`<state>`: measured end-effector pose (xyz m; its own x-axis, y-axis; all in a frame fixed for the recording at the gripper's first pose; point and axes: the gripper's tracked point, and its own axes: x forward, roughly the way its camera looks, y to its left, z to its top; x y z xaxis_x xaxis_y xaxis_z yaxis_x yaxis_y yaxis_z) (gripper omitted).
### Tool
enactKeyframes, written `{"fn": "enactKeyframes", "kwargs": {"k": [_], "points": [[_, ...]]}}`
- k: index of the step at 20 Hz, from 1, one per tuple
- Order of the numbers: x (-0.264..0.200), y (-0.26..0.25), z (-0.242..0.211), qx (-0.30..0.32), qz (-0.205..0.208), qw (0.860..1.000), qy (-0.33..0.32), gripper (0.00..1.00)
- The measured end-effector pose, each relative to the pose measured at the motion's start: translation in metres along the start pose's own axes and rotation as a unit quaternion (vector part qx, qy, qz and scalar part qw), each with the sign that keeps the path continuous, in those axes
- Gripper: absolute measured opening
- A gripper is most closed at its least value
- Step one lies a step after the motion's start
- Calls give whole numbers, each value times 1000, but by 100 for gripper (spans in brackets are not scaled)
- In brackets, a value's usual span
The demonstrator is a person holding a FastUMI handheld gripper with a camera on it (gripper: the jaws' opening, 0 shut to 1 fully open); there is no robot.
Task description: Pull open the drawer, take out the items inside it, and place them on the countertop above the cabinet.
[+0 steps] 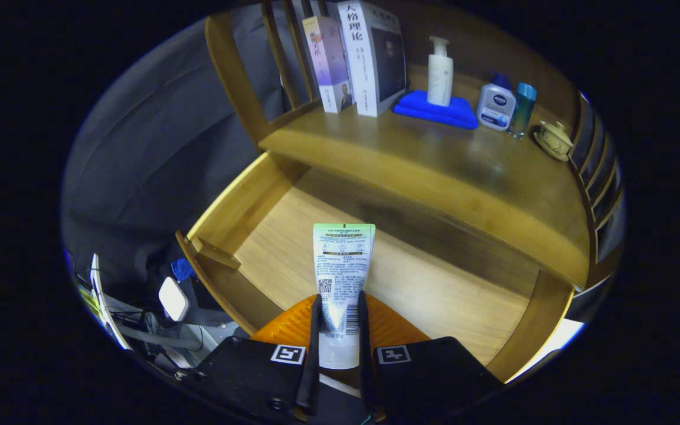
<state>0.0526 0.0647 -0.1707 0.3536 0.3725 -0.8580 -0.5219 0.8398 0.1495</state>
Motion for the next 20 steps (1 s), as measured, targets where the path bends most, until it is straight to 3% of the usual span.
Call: {"fn": "enactKeyframes", "kwargs": {"k": [5, 10, 17, 20], "points": [[-29, -11, 35, 34, 7, 998, -49, 30], [-40, -51, 76, 76, -26, 993, -91, 30], [-4, -110, 123, 204, -56, 972, -104, 30], [12, -132, 139, 230, -79, 964, -109, 30]]}}
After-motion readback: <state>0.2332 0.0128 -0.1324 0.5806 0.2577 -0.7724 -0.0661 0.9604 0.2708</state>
